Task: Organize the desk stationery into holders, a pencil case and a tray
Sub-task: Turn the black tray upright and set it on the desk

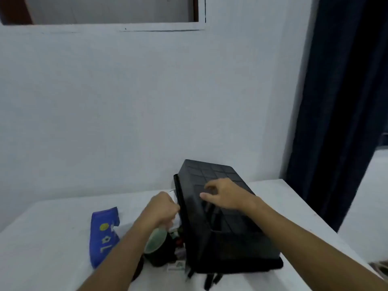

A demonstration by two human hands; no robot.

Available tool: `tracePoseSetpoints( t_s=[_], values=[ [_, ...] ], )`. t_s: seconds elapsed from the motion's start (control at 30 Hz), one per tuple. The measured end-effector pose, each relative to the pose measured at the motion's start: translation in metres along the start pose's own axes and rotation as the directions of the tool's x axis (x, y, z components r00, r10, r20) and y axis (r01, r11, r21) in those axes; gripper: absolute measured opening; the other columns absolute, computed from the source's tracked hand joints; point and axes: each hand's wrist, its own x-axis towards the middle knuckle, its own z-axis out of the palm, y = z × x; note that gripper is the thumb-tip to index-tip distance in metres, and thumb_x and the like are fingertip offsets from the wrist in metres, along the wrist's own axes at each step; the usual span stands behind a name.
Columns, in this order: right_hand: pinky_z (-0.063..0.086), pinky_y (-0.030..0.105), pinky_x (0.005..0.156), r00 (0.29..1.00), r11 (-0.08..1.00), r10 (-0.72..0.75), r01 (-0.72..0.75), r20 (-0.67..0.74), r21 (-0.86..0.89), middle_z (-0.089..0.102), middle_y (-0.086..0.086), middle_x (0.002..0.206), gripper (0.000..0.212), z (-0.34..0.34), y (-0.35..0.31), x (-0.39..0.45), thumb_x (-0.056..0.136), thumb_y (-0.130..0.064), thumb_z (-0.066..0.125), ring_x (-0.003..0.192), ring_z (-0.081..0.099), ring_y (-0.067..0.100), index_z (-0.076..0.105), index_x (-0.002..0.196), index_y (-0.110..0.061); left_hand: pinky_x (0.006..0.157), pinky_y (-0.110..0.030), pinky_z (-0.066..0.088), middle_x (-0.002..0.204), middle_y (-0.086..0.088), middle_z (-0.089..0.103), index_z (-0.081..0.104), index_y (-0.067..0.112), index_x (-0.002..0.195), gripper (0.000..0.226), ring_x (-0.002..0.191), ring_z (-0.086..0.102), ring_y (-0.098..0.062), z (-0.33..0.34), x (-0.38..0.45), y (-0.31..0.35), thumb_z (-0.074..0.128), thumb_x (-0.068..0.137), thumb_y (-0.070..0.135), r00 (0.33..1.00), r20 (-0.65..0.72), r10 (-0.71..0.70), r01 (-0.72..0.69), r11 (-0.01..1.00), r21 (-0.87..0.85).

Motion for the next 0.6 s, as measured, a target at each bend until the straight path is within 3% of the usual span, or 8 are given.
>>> tracePoseSetpoints(
  t_s=[0.1, 0.2, 0.3, 0.4, 0.6],
  values=[
    [0.049, 0.028, 0.083, 0.998, 0.998, 0.061, -0.061, 0.007, -0.026, 0.067, 0.001, 0.105, 0.047, 0.014, -0.003, -0.004, 0.081, -0.056, 0.059, 0.098, 0.062, 0.018, 0.068, 0.105, -0.016, 0.047, -0.028, 0.054, 0.071, -0.013, 0.070, 0.059, 0.000, 0.073, 0.027, 0.049, 0.068, -0.024, 0.027, -0.008, -0.021, 0.049, 0.088, 0.020, 0.990, 0.098, -0.106, 0.104, 0.994, 0.027],
    [0.047, 0.027, 0.067, 0.995, 0.996, 0.091, -0.092, -0.041, -0.019, 0.068, 0.003, 0.087, 0.038, 0.022, -0.008, -0.006, 0.080, -0.049, 0.061, 0.081, 0.062, 0.017, 0.068, 0.083, -0.012, 0.045, -0.025, 0.051, 0.070, -0.011, 0.073, 0.064, -0.002, 0.077, 0.037, 0.050, 0.069, -0.023, 0.048, -0.007, -0.035, 0.047, 0.090, 0.028, 0.982, 0.156, -0.105, 0.106, 0.994, 0.002],
    [0.051, 0.029, 0.067, 0.993, 0.995, 0.103, -0.103, -0.049, -0.010, 0.068, 0.004, 0.081, 0.038, 0.022, -0.010, -0.005, 0.080, -0.047, 0.061, 0.077, 0.063, 0.018, 0.068, 0.079, -0.009, 0.036, -0.017, 0.036, 0.059, -0.013, 0.060, 0.056, 0.002, 0.072, 0.027, 0.035, 0.053, -0.016, 0.056, -0.005, -0.035, 0.048, 0.091, 0.020, 0.984, 0.158, -0.083, 0.112, 0.976, -0.187],
    [0.052, 0.031, 0.068, 0.994, 0.994, 0.104, -0.105, -0.045, -0.005, 0.067, 0.003, 0.080, 0.040, 0.022, -0.007, -0.004, 0.079, -0.050, 0.062, 0.075, 0.062, 0.016, 0.068, 0.079, -0.010, 0.033, -0.013, 0.031, 0.050, -0.010, 0.044, 0.049, 0.002, 0.071, 0.023, 0.026, 0.039, -0.011, 0.058, -0.011, -0.030, 0.049, 0.093, 0.011, 0.983, 0.152, -0.102, 0.151, 0.922, -0.356],
    [0.051, 0.031, 0.071, 0.984, 0.985, 0.155, -0.148, -0.091, 0.084, 0.069, 0.001, 0.079, 0.040, -0.009, 0.012, -0.011, 0.078, -0.053, 0.061, 0.076, 0.063, 0.014, 0.070, 0.079, -0.014, 0.045, -0.024, 0.028, 0.046, -0.010, 0.046, 0.048, 0.012, 0.048, 0.034, 0.038, 0.039, -0.019, 0.062, 0.000, -0.014, 0.057, 0.081, 0.012, 0.999, 0.015, -0.050, 0.052, 0.944, -0.325]
  ],
)
